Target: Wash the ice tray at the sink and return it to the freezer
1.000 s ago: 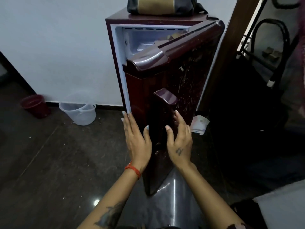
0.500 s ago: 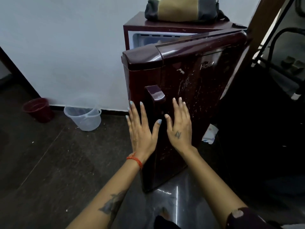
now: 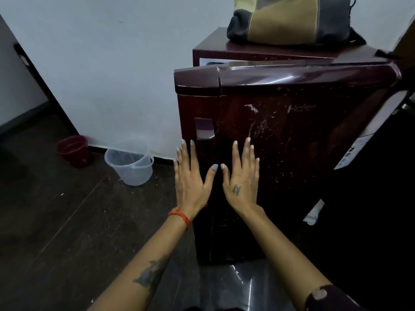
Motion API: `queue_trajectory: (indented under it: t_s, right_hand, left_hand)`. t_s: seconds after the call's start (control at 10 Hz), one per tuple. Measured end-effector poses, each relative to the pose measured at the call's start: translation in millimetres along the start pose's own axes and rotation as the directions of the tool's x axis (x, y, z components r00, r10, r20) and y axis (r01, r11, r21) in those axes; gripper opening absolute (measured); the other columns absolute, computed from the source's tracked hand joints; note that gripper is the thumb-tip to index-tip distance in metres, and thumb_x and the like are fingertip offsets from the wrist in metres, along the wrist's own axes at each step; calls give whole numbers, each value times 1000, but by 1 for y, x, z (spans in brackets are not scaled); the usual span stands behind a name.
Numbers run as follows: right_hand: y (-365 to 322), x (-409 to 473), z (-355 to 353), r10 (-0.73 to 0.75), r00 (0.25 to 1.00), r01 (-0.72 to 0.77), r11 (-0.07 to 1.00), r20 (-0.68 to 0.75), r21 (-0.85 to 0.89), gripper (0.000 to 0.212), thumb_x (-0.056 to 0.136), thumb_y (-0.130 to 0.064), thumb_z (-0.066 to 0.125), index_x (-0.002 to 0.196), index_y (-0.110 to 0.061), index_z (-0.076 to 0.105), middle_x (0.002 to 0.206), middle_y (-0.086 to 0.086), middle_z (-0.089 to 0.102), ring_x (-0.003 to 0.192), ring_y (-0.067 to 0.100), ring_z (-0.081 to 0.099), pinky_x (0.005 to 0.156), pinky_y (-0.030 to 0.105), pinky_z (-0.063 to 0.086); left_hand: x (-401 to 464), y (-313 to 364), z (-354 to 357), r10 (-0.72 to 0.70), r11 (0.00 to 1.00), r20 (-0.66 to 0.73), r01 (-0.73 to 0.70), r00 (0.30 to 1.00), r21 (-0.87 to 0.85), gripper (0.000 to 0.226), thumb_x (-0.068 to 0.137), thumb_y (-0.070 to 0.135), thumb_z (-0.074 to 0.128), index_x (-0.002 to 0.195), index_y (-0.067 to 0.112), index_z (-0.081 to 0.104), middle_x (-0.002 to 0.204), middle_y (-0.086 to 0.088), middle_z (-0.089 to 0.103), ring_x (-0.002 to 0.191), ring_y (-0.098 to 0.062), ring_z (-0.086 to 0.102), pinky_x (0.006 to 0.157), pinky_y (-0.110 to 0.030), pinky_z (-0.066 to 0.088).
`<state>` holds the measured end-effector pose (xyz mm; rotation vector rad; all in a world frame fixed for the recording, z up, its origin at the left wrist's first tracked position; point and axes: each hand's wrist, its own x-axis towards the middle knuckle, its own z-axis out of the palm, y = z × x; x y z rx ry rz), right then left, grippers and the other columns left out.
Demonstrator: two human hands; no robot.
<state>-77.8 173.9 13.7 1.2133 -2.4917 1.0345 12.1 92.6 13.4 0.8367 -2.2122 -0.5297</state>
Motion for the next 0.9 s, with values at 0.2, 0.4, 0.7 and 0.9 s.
queue_trajectory:
  t_s: [0.2,0.4,0.7,0.9]
  right_hand:
    - [3,37,16,8,1000,-7,999,28,-48,60,100,-37,36,150,-15,9,154,4,-14,144,22,-10,117,44,-1]
    - [3,73,31,66,997,-61,994,47,-91,62,100,-37,34,150,-14,5,158,5,-10,146,23,-9,117,45,-2]
    - [-1,104,51,154,988,-150,980,17,-129,65,100,-38,35,150,-13,2,153,0,-19,145,23,-13,118,46,-3]
    - [-4,105,57,192,980,-198,971,-55,-134,65,99,-38,37,150,-14,4,155,1,-15,146,23,-11,117,45,-3]
  left_hand:
    - [44,-20,13,-21,1000,24,21,999,-11,77,87,61,24,144,19,-9,160,-8,3,148,-24,-3,119,-34,-1]
    - [87,-39,29,-12,999,77,14,997,-31,78,86,62,15,144,18,-11,160,-7,2,148,-23,-4,117,-31,-4]
    - [130,-60,43,36,997,169,-23,985,-78,70,93,50,19,149,13,-4,159,-11,6,148,-25,0,120,-38,2]
    - [127,-66,47,79,988,82,-67,994,-138,70,95,47,23,148,10,-3,159,-16,1,147,-29,-1,118,-37,-1]
